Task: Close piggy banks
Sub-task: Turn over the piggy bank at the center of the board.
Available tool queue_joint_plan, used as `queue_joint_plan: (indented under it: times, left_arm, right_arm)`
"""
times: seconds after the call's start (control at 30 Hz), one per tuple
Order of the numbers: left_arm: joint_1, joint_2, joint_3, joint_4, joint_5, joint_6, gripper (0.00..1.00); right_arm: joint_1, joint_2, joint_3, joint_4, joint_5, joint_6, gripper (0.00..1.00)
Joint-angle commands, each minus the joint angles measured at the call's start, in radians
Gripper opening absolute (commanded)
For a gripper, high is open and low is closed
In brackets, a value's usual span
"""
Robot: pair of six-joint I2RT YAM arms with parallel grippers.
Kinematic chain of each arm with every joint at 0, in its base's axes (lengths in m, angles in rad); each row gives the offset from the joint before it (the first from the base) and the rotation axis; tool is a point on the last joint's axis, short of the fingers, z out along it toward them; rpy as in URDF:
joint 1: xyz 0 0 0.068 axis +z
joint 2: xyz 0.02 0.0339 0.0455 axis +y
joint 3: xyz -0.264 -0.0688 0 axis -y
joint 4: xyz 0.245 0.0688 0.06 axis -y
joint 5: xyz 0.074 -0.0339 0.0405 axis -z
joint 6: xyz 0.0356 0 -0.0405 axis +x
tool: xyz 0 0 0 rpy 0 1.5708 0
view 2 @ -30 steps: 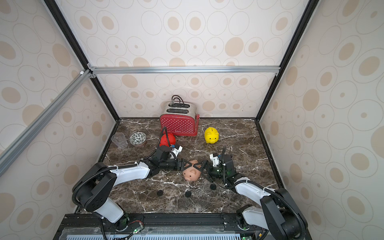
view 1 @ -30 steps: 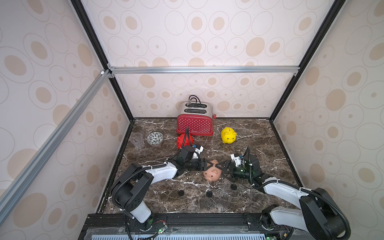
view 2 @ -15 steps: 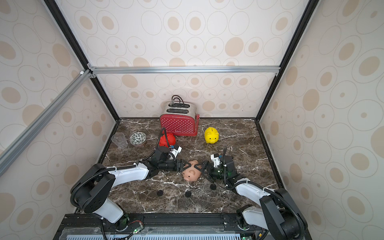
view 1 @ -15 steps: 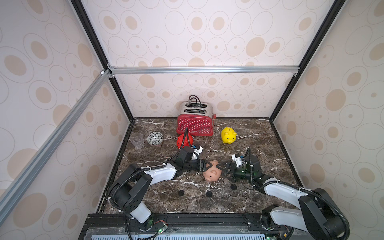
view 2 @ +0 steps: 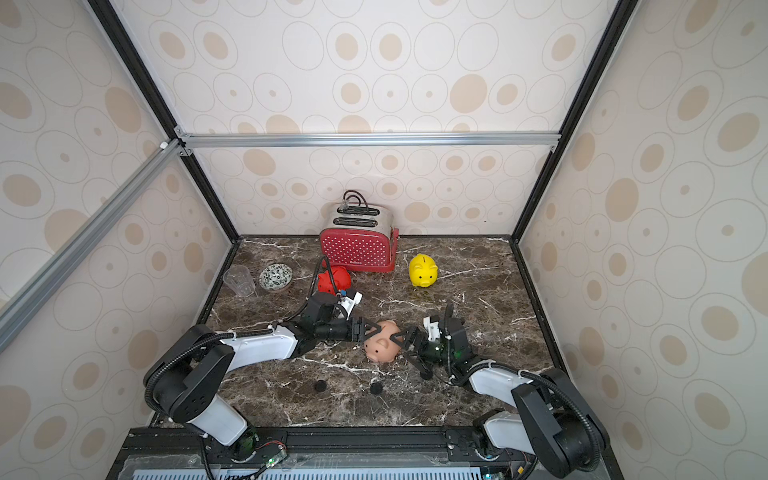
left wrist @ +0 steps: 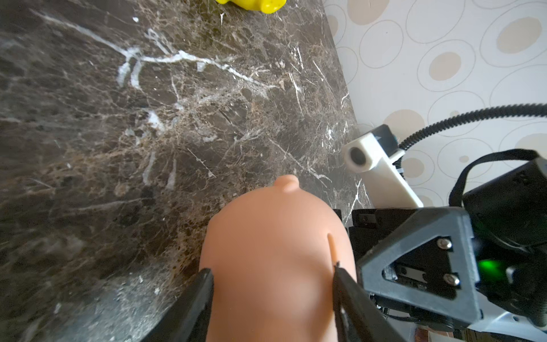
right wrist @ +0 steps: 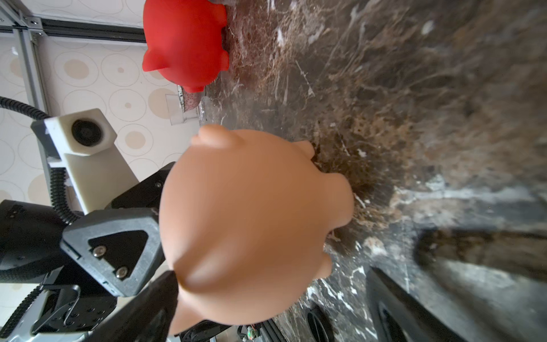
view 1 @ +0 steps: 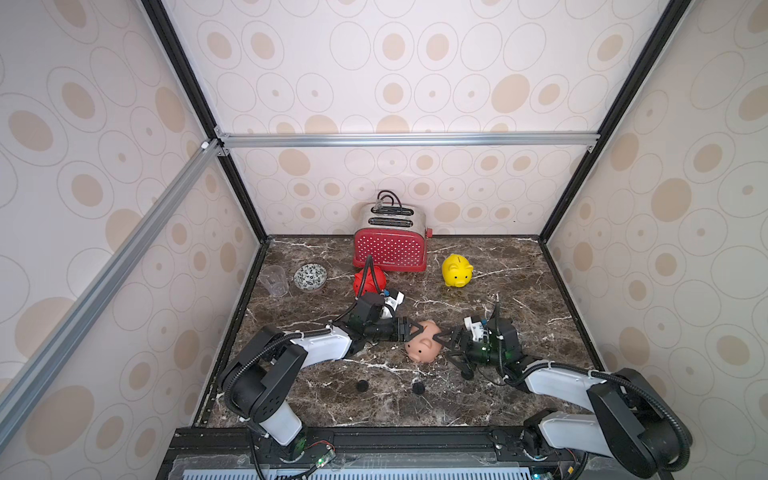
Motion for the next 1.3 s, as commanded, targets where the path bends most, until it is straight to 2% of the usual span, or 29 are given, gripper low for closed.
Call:
queue_joint_plan:
  times: [0.0, 0.37, 0.53, 0.73, 1.07, 1.2, 1.27]
  left_arm:
    - [0.000, 0.101, -0.072, -0.225, -0.084, 0.001, 0.61]
    - [0.005, 0.116, -0.077, -0.209, -0.078, -0.001, 0.61]
    - [0.004, 0.116, -0.077, -0.209, -0.077, 0.000, 0.61]
    - [0.004, 0.126, -0.077, -0.203, -0.078, -0.001, 0.61]
    - [0.011, 0.144, -0.073, -0.210, -0.075, 0.009, 0.64]
    - [0.016, 0.146, -0.064, -0.221, -0.075, 0.016, 0.64]
    - [0.019, 0.145, -0.062, -0.230, -0.076, 0.025, 0.60]
  right_arm:
    - [0.027, 0.037, -0.026, 0.130, 0.069, 0.078, 1.00]
    - [0.048, 0.191, -0.039, 0.370, 0.082, 0.185, 1.00]
    - [0.059, 0.211, -0.033, 0.408, 0.081, 0.194, 1.00]
    - [0.071, 0.168, -0.006, 0.387, 0.065, 0.218, 1.00]
    - [0.071, 0.009, 0.030, 0.289, 0.052, 0.244, 1.00]
    - [0.071, -0.022, 0.045, 0.236, 0.054, 0.223, 1.00]
    - [0.071, -0.028, 0.048, 0.203, 0.061, 0.199, 1.00]
